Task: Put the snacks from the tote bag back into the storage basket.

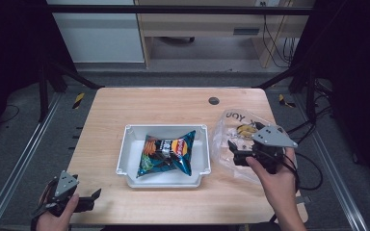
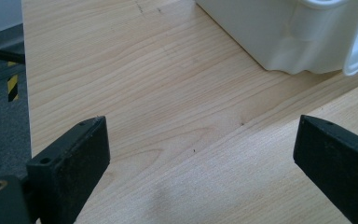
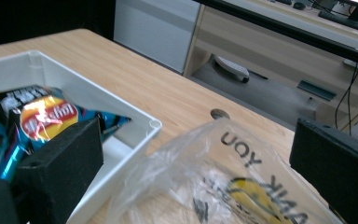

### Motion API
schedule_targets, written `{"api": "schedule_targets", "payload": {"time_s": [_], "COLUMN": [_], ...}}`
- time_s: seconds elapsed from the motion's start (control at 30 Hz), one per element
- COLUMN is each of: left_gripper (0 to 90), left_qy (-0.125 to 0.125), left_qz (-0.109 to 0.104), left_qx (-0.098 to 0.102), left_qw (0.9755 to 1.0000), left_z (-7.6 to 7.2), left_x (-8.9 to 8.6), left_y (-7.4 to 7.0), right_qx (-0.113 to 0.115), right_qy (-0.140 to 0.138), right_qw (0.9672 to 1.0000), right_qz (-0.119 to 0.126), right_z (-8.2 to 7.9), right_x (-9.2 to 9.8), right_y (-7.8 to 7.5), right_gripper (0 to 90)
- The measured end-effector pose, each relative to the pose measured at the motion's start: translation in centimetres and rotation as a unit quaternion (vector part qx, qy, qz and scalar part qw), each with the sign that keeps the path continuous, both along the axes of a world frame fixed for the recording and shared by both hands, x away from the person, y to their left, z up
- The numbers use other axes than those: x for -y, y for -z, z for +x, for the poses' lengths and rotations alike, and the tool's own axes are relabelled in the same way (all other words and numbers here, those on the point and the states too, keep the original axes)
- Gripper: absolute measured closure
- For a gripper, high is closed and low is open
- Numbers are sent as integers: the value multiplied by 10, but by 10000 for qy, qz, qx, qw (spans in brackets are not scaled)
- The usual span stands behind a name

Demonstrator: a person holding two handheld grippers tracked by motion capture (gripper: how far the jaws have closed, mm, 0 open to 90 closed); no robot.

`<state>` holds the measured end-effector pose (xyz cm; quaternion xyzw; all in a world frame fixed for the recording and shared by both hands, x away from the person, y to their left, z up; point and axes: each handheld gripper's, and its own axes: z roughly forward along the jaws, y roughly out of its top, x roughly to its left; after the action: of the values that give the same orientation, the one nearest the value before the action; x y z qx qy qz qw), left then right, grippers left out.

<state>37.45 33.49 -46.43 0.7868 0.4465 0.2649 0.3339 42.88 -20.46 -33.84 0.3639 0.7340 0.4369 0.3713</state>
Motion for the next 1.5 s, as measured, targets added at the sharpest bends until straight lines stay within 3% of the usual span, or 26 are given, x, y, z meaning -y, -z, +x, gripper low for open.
{"api": "schedule_targets", "payload": {"time_s": [0.5, 0.7, 1.03, 1.5], "left_gripper": [30, 30, 30, 30], "left_qy": [2, 4, 35, 46], "left_qz": [26, 36, 55, 67], "left_qx": [-28, -20, -30, -35], "left_qw": [10000, 10000, 10000, 10000], "left_z": [0, 0, 0, 0], "left_x": [1, 1, 2, 3], "left_y": [1, 1, 1, 1], "right_qx": [-510, -622, -874, -1267], "right_qy": [53, 2, -354, -463], "right_qw": [9987, 9980, 9951, 9901], "right_qz": [-36, -121, -311, -392], "right_z": [-13, -17, -21, -16], "right_x": [20, 21, 15, 13], "right_y": [52, 63, 82, 100], "right_gripper": [33, 33, 35, 40]}}
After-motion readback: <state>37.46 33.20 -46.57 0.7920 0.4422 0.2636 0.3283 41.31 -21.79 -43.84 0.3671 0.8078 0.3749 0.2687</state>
